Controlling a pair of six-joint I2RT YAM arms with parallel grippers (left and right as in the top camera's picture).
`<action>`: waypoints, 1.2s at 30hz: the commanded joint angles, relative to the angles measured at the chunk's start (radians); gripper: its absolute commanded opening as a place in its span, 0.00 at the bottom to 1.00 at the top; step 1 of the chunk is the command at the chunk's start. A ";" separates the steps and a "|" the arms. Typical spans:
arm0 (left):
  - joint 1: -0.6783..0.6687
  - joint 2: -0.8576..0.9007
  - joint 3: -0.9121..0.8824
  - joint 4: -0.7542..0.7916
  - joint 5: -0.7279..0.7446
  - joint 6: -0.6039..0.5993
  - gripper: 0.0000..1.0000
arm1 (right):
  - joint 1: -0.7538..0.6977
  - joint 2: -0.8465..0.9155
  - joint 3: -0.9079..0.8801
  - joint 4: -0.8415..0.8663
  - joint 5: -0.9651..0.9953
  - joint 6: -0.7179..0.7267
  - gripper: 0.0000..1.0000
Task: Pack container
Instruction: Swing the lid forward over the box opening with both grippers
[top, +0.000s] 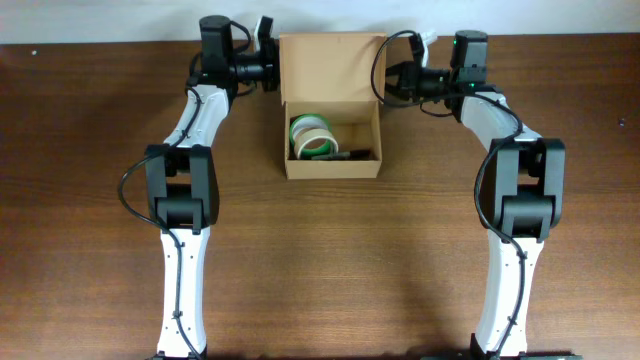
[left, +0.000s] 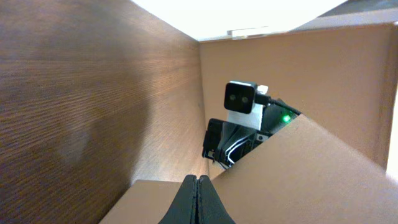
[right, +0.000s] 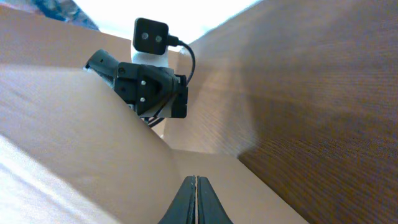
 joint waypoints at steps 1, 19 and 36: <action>0.008 0.010 0.089 0.007 0.042 -0.002 0.02 | 0.000 -0.005 0.086 0.004 -0.068 0.006 0.04; 0.001 0.010 0.361 -0.349 -0.028 0.123 0.01 | 0.046 -0.012 0.297 -0.061 -0.036 0.179 0.04; -0.013 0.010 0.660 -1.249 -0.393 0.627 0.01 | 0.091 -0.114 0.297 -0.420 0.200 0.071 0.04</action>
